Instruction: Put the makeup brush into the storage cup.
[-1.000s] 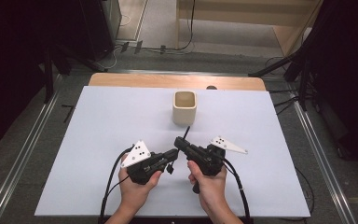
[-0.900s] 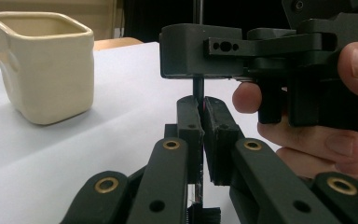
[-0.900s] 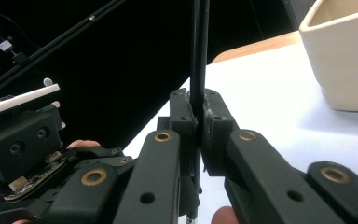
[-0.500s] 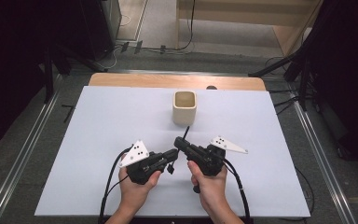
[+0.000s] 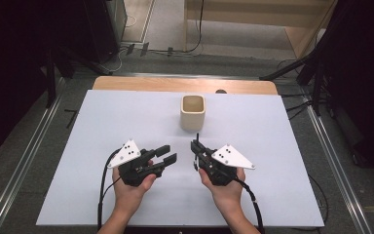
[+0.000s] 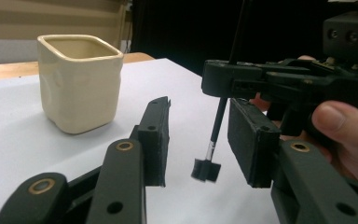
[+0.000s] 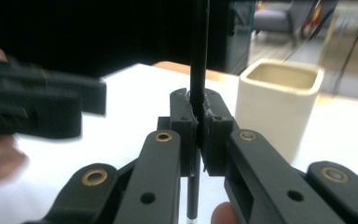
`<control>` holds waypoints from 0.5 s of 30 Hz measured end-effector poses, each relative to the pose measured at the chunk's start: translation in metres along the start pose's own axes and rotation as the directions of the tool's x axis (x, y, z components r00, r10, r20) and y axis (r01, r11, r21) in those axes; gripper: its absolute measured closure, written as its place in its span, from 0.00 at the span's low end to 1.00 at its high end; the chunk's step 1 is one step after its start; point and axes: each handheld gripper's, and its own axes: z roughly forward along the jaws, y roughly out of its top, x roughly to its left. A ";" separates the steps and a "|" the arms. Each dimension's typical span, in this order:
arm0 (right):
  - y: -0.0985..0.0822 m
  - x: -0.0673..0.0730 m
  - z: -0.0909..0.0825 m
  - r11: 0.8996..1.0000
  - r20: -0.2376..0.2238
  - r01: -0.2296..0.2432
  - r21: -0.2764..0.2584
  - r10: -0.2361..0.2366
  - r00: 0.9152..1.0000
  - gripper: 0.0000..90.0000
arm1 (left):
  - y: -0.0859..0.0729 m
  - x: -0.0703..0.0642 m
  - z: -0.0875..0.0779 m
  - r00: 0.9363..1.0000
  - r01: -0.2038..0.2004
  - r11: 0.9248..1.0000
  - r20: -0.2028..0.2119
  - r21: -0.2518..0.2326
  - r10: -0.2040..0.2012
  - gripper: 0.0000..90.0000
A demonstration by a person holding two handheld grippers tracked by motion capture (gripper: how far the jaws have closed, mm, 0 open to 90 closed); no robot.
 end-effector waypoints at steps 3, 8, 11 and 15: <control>0.001 0.004 0.001 0.994 0.025 0.110 0.009 -0.110 0.994 0.97 | 0.004 0.000 -0.002 1.000 -0.012 1.000 0.003 0.021 0.012 0.64; -0.001 0.006 0.003 0.976 0.050 0.217 0.030 -0.219 0.974 0.97 | 0.009 0.000 -0.006 1.000 -0.009 1.000 -0.007 0.018 0.010 0.63; -0.003 0.007 0.007 0.950 0.047 0.310 0.045 -0.312 0.949 0.97 | 0.010 -0.001 -0.005 1.000 -0.020 0.999 -0.015 0.037 0.020 0.63; -0.005 0.014 0.010 0.902 0.058 0.425 0.072 -0.429 0.901 0.97 | 0.012 -0.003 -0.003 1.000 -0.030 0.997 -0.005 0.078 0.030 0.63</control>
